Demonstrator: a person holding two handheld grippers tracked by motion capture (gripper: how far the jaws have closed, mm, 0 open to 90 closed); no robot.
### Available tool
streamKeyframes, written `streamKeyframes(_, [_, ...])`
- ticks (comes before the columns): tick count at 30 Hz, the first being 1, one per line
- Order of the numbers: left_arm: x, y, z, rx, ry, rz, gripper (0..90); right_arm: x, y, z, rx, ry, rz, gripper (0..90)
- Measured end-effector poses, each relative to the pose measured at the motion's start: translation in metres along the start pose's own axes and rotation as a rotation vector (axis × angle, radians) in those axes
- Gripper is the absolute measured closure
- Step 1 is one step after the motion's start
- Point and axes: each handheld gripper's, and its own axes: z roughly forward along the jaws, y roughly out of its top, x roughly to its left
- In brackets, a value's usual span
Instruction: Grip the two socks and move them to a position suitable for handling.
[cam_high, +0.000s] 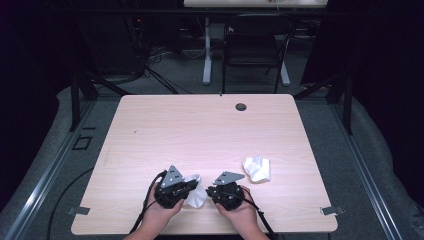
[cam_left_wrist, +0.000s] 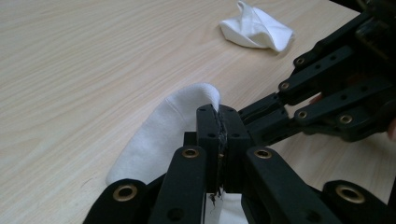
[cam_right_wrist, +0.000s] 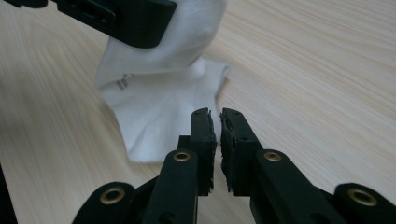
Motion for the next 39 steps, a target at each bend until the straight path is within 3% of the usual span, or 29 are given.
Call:
streamKeyframes(3, [0.004, -0.002, -0.005, -0.013, 0.003, -0.009, 89.4, 0.004, 0.004, 0.01, -0.02, 0.035, 0.017, 82.9])
streamKeyframes(8, [0.012, -0.007, -0.015, -0.028, 0.01, -0.024, 89.4, 0.01, 0.002, 0.024, 0.026, 0.012, -0.038, 87.4])
streamKeyframes(21, [0.034, -0.027, -0.043, 0.0, 0.076, -0.067, 86.8, 0.001, -0.005, 0.005, 0.08, -0.041, -0.066, 90.0])
streamKeyframes(30, [0.044, -0.045, -0.05, 0.077, 0.091, -0.11, 81.0, -0.004, -0.015, -0.008, 0.086, -0.055, -0.069, 89.7])
streamKeyframes(39, [0.05, -0.045, -0.057, 0.035, 0.109, -0.124, 74.4, -0.011, -0.019, -0.013, 0.075, -0.067, -0.06, 89.6])
